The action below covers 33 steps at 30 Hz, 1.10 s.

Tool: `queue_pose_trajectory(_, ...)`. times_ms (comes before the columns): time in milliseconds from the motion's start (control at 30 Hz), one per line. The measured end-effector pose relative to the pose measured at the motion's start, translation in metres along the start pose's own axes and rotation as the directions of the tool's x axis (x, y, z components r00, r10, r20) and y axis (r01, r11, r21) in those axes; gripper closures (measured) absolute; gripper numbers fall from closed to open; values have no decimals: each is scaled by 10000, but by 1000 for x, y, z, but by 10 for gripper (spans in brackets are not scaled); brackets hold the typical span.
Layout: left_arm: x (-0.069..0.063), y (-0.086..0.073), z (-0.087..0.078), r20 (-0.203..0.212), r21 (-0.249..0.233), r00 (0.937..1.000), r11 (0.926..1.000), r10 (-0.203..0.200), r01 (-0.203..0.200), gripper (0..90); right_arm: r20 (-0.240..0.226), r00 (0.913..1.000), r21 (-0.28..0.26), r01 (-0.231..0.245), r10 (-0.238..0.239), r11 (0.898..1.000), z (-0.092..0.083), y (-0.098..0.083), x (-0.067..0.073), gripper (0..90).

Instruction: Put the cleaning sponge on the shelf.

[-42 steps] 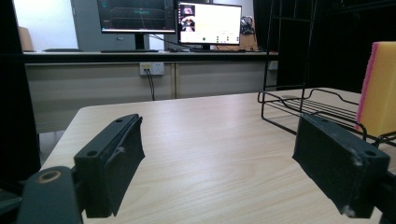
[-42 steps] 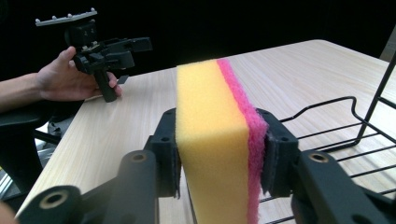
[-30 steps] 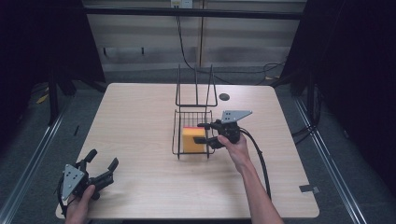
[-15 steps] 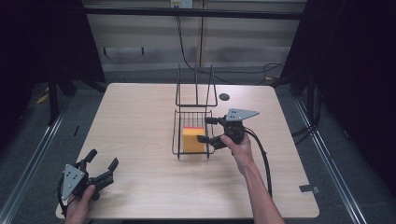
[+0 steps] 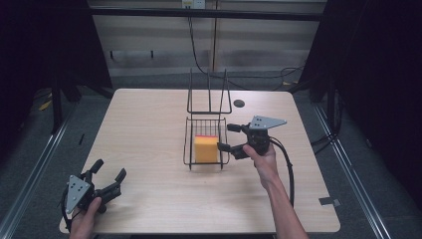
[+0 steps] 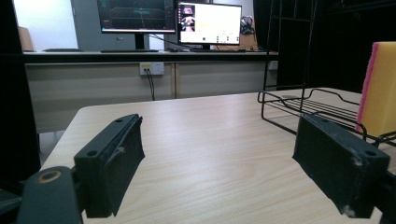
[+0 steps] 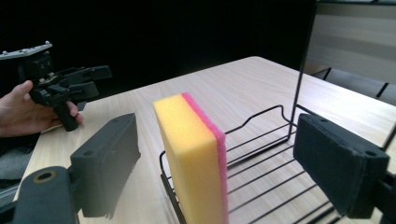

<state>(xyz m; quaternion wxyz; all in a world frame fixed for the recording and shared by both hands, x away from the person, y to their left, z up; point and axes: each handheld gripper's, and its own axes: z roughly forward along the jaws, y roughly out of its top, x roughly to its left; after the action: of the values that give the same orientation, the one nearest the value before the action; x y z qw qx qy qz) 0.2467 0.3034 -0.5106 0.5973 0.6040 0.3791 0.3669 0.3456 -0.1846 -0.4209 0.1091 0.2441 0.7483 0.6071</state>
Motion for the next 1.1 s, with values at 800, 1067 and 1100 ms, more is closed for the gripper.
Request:
queue_pose_trajectory(800, 0, 0, 0, -7, -11, 10000, 10000, -18, 18, 156, 1792, 9832, -331, -282, 337, 9991, -64, -34, 13, 154)
queue_pose_trajectory(1067, 0, 0, 0, -10, -12, 10000, 10000, -16, 16, 156, 2386, 9698, -537, -385, 503, 9978, -86, -51, 22, 164)
queue_pose_trajectory(1100, 0, 0, 0, -13, -9, 10000, 10000, -19, 19, 156, 2490, 9671, -532, -408, 528, 9978, -88, -53, 23, 164)
